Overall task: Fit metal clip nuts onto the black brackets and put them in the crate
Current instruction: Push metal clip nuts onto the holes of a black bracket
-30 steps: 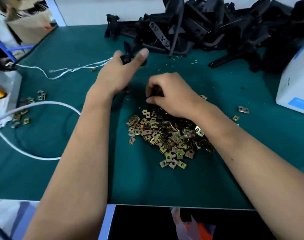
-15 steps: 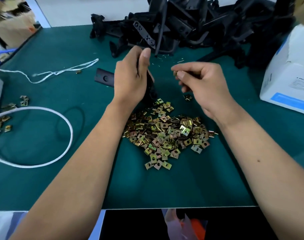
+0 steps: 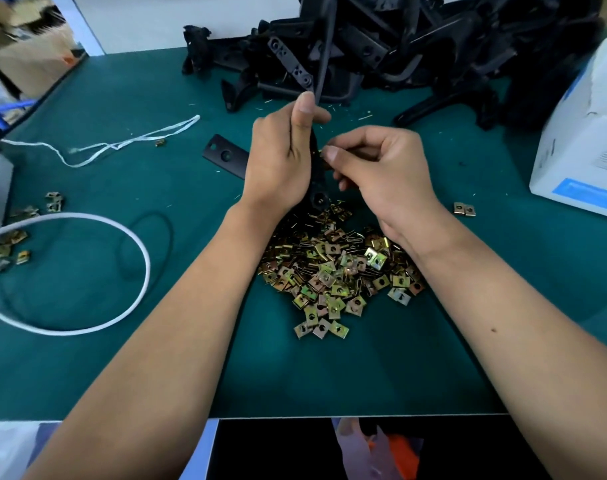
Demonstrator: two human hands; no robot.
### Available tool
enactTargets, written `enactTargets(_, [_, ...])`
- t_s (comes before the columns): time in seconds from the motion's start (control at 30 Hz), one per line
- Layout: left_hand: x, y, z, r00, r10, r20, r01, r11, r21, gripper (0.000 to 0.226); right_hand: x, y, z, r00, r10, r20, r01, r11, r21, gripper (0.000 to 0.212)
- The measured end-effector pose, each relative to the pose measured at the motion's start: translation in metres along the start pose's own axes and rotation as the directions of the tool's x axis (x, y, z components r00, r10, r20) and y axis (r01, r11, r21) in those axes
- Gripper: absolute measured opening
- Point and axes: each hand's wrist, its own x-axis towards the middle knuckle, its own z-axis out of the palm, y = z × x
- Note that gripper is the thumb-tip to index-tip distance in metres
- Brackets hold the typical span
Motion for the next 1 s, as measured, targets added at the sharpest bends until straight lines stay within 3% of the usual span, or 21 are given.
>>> enactTargets(0.2, [0.0,0.001,0.001,1.0,-0.026,0.015,0.025,1.0,0.009,0.056,0.002,0.0,-0.002,0.997,0.018,-0.075,-0.012,0.997,0.076,0.003])
enactTargets(0.73, [-0.002,0.015,0.003,0.998,-0.058,0.027,0.054,0.992,0.115,0.058,0.005,-0.005,-0.005,1.0,-0.004,-0.021,0.003,0.998,-0.055,0.007])
enactTargets(1.0, [-0.005,0.026,0.004,0.999,-0.038,0.033,0.032,0.985,0.169,0.067,0.004,-0.002,-0.002,0.995,0.095,-0.011,-0.094,0.993,0.076,0.013])
